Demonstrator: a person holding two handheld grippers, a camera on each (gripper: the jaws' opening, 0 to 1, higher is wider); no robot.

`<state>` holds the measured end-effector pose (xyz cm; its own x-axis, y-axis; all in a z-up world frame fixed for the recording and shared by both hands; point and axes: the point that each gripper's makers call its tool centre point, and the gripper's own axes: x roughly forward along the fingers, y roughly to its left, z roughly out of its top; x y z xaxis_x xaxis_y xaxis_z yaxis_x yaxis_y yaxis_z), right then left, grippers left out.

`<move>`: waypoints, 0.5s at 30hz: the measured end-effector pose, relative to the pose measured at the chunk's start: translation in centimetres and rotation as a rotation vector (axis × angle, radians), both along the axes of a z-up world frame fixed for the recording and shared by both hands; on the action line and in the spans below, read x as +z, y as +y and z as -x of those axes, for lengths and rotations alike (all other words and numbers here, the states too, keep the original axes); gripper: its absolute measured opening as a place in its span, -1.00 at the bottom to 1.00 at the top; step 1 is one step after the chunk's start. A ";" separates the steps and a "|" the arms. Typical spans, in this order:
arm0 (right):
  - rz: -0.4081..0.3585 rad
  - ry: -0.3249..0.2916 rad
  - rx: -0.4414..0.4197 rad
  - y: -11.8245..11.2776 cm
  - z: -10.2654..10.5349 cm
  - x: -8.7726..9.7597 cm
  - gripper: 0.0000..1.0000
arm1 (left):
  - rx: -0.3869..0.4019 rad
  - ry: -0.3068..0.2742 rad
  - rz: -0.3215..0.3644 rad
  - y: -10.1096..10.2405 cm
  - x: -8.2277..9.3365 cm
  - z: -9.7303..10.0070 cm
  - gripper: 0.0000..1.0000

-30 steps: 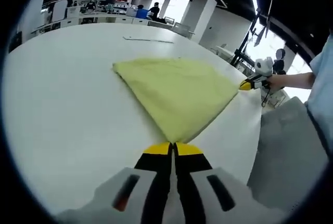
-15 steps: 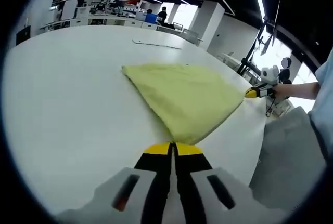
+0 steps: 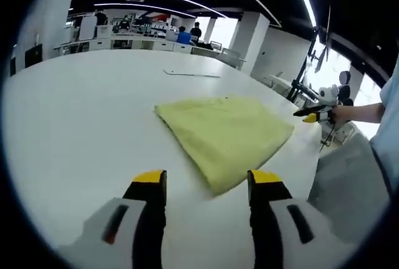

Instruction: Fold the garment on the visible template until the final outline fits inside the template.

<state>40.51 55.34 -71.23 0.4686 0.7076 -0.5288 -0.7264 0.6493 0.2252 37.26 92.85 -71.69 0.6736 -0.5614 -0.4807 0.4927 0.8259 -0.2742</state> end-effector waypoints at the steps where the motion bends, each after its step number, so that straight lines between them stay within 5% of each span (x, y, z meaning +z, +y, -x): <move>1: -0.003 -0.003 -0.004 0.0 0.1 0.2 0.10 | -0.001 0.000 -0.008 0.0 0.1 0.1 0.13; 7: -0.001 -0.027 -0.018 -0.2 0.5 0.8 0.69 | -0.008 -0.028 -0.035 -0.3 0.7 0.4 0.60; 15: -0.002 -0.028 -0.040 -0.7 1.0 0.9 1.00 | 0.005 -0.022 -0.060 -0.1 0.5 0.8 0.96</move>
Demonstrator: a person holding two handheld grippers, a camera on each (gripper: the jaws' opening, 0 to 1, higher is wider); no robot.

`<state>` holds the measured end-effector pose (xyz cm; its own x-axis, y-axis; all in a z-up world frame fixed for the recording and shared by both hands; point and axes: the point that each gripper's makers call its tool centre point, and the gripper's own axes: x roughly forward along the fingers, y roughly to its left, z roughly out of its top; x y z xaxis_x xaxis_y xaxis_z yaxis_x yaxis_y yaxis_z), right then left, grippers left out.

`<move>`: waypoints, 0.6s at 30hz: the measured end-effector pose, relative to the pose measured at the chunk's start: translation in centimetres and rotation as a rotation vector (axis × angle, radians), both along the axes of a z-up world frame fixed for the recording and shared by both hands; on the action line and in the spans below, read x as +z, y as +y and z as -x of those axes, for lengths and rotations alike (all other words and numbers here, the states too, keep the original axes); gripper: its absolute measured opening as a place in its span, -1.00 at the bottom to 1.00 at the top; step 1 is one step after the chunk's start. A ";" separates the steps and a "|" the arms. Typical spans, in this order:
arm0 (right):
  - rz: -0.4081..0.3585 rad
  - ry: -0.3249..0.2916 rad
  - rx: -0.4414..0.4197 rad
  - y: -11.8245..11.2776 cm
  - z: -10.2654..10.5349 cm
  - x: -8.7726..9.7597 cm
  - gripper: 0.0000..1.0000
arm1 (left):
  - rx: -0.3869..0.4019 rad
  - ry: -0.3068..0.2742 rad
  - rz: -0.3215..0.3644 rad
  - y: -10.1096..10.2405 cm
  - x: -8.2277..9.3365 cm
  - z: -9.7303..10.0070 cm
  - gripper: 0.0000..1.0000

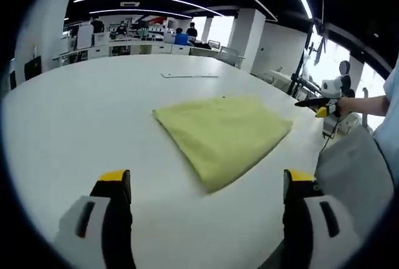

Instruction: Fold the garment on the visible template until the final outline fits inside the template.

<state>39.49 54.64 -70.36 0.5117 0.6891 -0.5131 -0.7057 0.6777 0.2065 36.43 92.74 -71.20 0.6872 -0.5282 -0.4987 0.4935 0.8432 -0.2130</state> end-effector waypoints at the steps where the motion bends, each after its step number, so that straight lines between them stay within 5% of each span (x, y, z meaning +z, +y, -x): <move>1: 0.002 -0.007 -0.001 0.0 0.0 0.0 1.00 | 0.005 0.004 0.004 -0.1 0.0 0.1 0.98; 15: -0.043 -0.037 -0.013 2.0 0.6 1.1 1.00 | 0.086 -0.045 0.032 -1.1 0.9 -0.3 0.98; 18: -0.039 -0.033 -0.018 1.7 0.8 1.1 1.00 | 0.047 -0.036 -0.025 -1.3 0.2 0.1 0.98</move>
